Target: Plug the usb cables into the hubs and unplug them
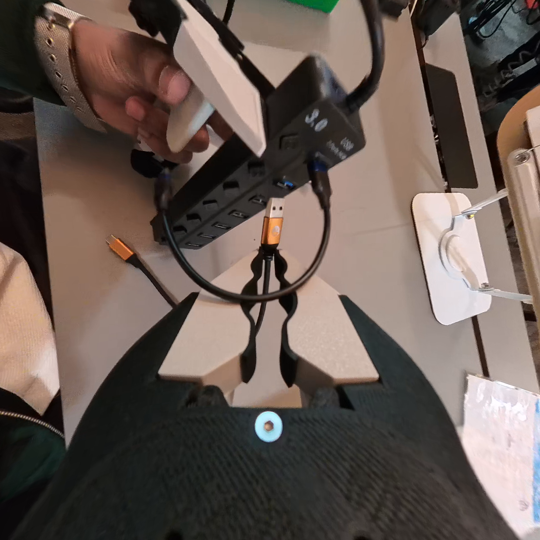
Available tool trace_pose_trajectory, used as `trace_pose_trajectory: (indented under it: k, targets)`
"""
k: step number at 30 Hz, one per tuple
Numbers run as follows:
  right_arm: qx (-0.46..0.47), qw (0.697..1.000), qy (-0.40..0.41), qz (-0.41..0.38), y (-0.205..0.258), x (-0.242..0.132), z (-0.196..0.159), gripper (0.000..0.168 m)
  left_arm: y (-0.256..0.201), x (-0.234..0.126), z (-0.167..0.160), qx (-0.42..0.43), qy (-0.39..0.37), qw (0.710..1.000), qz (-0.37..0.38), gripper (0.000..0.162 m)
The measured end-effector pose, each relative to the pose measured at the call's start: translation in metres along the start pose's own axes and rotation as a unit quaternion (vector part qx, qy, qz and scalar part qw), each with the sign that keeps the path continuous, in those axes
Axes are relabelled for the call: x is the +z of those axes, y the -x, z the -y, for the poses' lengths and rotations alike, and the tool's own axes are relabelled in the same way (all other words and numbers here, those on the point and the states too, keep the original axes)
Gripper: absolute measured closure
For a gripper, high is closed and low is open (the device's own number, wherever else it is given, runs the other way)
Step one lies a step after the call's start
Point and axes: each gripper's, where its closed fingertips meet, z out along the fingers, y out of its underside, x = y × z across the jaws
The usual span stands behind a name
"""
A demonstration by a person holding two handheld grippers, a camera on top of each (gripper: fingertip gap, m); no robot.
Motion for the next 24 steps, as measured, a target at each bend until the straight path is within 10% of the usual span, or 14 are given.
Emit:
trace_pose_trajectory:
  k: [1,12,24]
  targets:
    - [0.008,1.000,0.001,0.006,-0.001,0.004,-0.005,0.163,0.003,-0.003,0.005,-0.008,-0.015,1.000,0.004,0.113]
    - [0.126,0.989,0.002,0.078,0.002,0.063,-0.063,0.162,0.035,-0.035,0.043,-0.059,-0.132,0.987,0.067,0.118]
    - [0.346,0.927,-0.121,0.081,-0.032,0.040,-0.060,0.138,0.041,-0.042,0.049,-0.075,-0.155,0.982,0.074,0.116]
